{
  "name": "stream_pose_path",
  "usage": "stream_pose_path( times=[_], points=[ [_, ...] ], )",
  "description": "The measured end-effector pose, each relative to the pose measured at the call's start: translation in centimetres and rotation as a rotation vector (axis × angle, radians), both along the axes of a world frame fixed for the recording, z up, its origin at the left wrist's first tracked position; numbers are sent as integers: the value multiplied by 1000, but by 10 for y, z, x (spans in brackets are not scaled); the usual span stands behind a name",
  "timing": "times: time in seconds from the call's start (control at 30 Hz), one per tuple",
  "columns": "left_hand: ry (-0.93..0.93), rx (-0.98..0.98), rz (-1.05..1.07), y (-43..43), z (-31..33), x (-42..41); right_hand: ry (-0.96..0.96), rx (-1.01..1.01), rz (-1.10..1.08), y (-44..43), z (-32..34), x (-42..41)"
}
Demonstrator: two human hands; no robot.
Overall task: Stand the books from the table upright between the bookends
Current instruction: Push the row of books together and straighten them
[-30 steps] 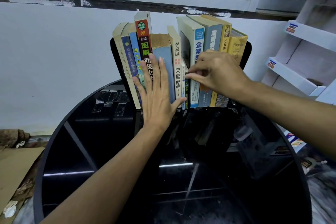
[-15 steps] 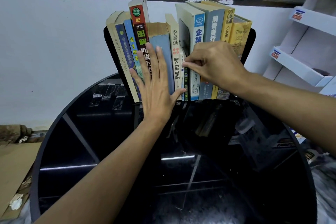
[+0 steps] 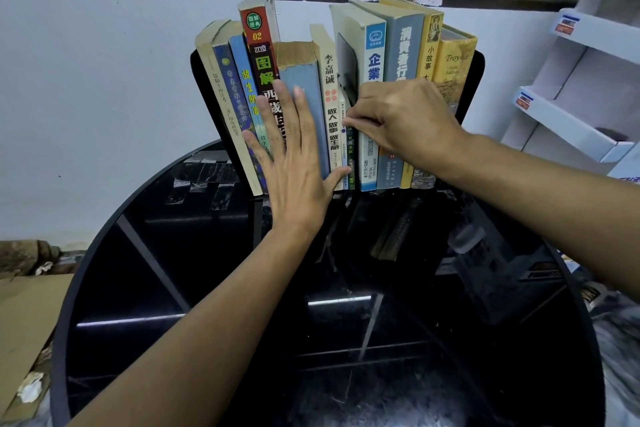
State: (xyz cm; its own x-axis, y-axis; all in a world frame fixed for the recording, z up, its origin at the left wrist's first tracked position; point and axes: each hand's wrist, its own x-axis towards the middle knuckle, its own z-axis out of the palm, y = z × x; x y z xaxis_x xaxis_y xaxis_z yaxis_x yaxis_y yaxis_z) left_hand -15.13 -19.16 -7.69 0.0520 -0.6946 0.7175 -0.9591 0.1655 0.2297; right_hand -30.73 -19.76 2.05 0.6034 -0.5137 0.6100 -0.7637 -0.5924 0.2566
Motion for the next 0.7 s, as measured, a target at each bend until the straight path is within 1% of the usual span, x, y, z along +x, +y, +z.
stream_pose_path(
  times=[0.2, 0.33, 0.53, 0.63, 0.7],
  points=[
    [6, 6, -9, 1, 0, 0, 5, -20, -1, -1, -2, 0],
    [8, 15, -14, 1, 1, 0, 54, -26, -7, 1, -1, 1],
    [30, 34, -54, 6, 4, 1, 90, 32, 24, 8, 11, -7],
    [21, 21, -104, 11, 6, 1, 13, 23, 85, 10, 21, -16],
    [14, 12, -154, 13, 11, -4, -70, -47, 111, 9, 33, -23]
  ],
)
